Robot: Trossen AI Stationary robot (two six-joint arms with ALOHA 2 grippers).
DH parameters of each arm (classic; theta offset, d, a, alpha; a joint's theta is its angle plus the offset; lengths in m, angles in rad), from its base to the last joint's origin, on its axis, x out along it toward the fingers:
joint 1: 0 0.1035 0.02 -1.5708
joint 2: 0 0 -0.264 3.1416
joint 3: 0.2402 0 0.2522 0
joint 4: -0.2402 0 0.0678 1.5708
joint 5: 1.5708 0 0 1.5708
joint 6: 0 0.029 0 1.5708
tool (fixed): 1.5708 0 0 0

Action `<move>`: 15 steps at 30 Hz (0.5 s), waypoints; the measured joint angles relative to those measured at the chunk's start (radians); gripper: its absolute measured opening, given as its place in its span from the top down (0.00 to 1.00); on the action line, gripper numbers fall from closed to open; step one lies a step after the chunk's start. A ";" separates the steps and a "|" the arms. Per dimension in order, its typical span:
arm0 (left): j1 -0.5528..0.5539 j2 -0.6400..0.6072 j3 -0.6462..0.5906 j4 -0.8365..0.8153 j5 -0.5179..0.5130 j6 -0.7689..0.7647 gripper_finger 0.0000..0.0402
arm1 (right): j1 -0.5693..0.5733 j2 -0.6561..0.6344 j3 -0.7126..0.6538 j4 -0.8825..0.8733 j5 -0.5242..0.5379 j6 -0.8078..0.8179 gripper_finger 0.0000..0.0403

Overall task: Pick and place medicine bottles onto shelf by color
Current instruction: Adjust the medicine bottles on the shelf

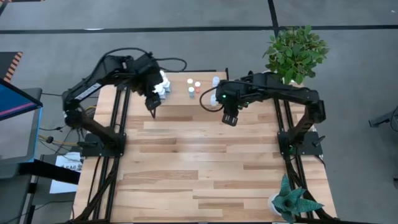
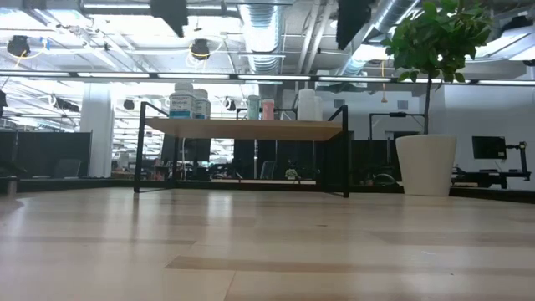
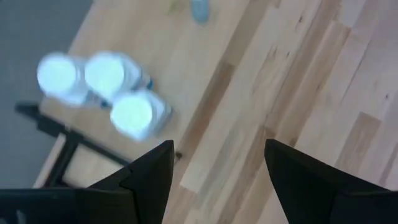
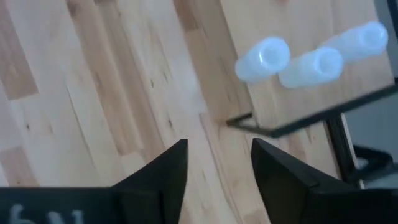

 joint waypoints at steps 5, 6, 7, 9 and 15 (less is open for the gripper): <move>0.000 -0.112 -0.167 0.025 -0.036 -0.061 0.41 | -0.007 -0.096 -0.193 0.270 0.000 -0.011 0.66; 0.000 -0.131 -0.200 0.038 -0.043 -0.073 0.41 | -0.010 -0.110 -0.234 0.315 0.000 -0.007 0.69; 0.000 -0.148 -0.231 0.048 -0.046 -0.085 0.41 | -0.010 -0.121 -0.271 0.356 0.000 0.003 0.72; 0.000 -0.185 -0.293 0.075 -0.055 -0.104 0.41 | -0.006 -0.147 -0.348 0.432 0.000 0.038 0.78; -0.001 -0.269 -0.407 0.156 -0.049 -0.113 0.41 | 0.000 -0.170 -0.523 0.602 0.002 0.107 0.90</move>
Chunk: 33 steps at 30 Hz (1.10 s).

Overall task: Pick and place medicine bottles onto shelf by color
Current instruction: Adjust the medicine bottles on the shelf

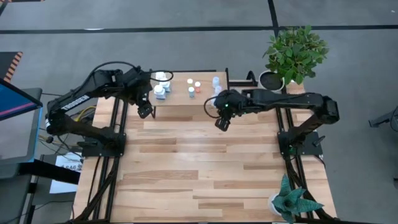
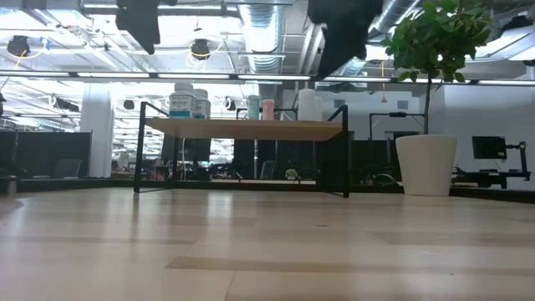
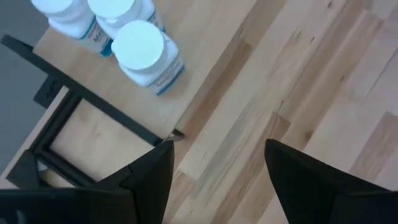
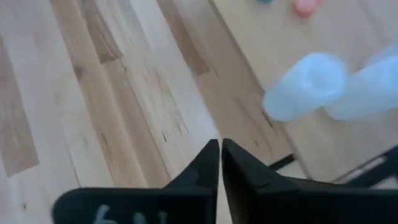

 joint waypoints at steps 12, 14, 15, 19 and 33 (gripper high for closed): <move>0.000 -0.022 -0.027 0.026 0.000 -0.009 0.41 | -0.068 0.000 -0.133 0.256 0.038 0.021 0.97; 0.000 -0.022 -0.027 0.032 0.000 -0.009 0.41 | -0.084 0.000 -0.133 0.265 0.040 0.021 0.98; 0.000 -0.022 -0.027 0.036 -0.001 -0.009 0.41 | -0.090 0.000 -0.133 0.273 0.041 0.019 0.98; 0.000 -0.022 -0.027 0.049 -0.001 -0.009 0.41 | -0.109 0.000 -0.133 0.303 0.040 0.016 0.99; -0.001 -0.021 -0.027 0.054 -0.002 -0.021 0.41 | -0.170 0.041 -0.130 0.330 0.040 0.012 0.98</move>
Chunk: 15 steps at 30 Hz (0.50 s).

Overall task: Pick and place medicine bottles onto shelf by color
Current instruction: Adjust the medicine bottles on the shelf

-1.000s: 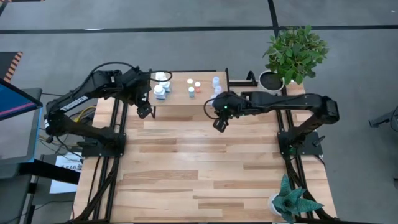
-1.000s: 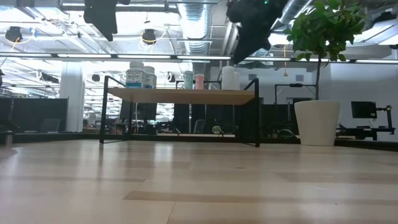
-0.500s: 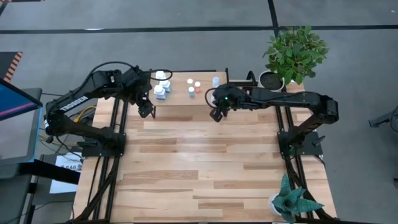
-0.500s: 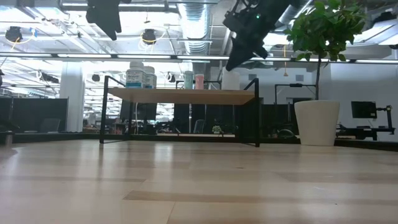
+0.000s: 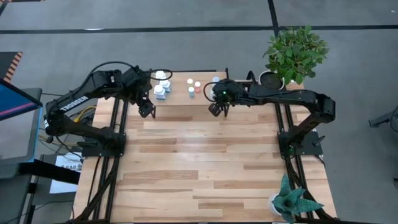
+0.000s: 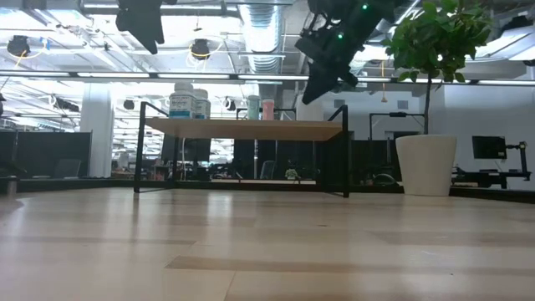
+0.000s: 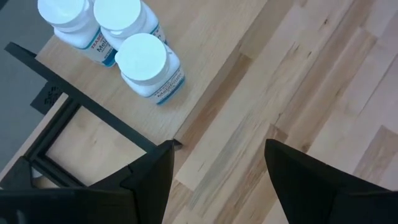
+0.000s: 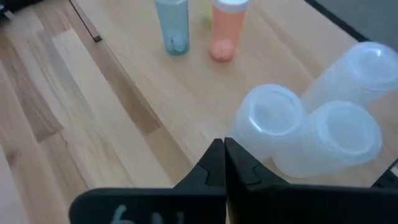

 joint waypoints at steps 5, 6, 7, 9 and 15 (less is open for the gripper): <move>0.000 0.000 0.000 0.000 0.000 0.001 0.41 | 0.015 -0.008 0.025 -0.020 0.003 0.001 0.98; 0.000 0.000 0.000 0.000 0.000 0.002 0.41 | 0.020 -0.011 0.042 -0.014 0.016 0.001 0.98; 0.000 0.000 0.000 0.000 0.000 0.002 0.41 | 0.024 -0.012 0.062 -0.015 0.030 0.001 0.98; 0.000 0.000 0.000 0.000 0.001 0.002 0.41 | 0.031 -0.016 0.108 -0.057 0.043 0.000 0.98; 0.000 0.020 0.000 0.104 0.038 0.045 0.41 | 0.070 -0.020 0.331 -0.193 0.045 -0.021 0.98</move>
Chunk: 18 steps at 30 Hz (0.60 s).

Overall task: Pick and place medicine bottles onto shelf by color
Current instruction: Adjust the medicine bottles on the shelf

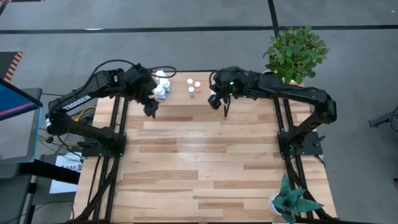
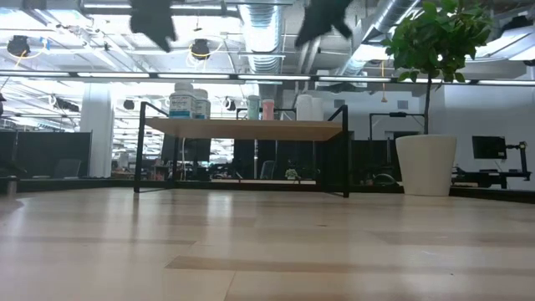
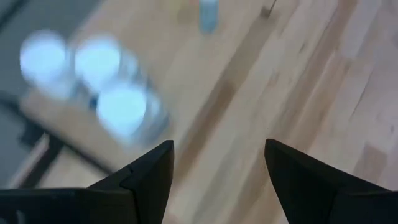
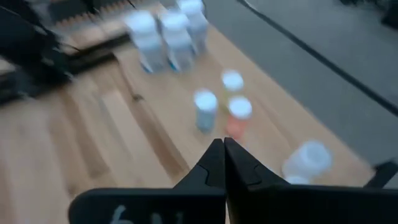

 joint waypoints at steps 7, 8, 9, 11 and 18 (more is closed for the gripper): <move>0.001 0.122 0.001 0.300 -0.044 0.192 0.41 | 0.058 0.000 0.270 -0.181 0.000 -0.020 0.98; 0.002 0.148 0.001 0.323 -0.058 0.219 0.42 | 0.064 0.000 0.301 -0.206 0.000 -0.034 0.98; 0.003 0.174 0.001 0.340 -0.073 0.238 0.43 | 0.070 -0.002 0.326 -0.227 0.002 -0.045 0.98; 0.008 0.223 0.001 0.353 -0.115 0.280 0.46 | 0.081 -0.003 0.364 -0.267 0.003 -0.046 0.98; 0.051 0.363 0.063 0.294 -0.264 0.310 0.62 | 0.128 -0.001 0.386 -0.361 0.003 -0.014 0.98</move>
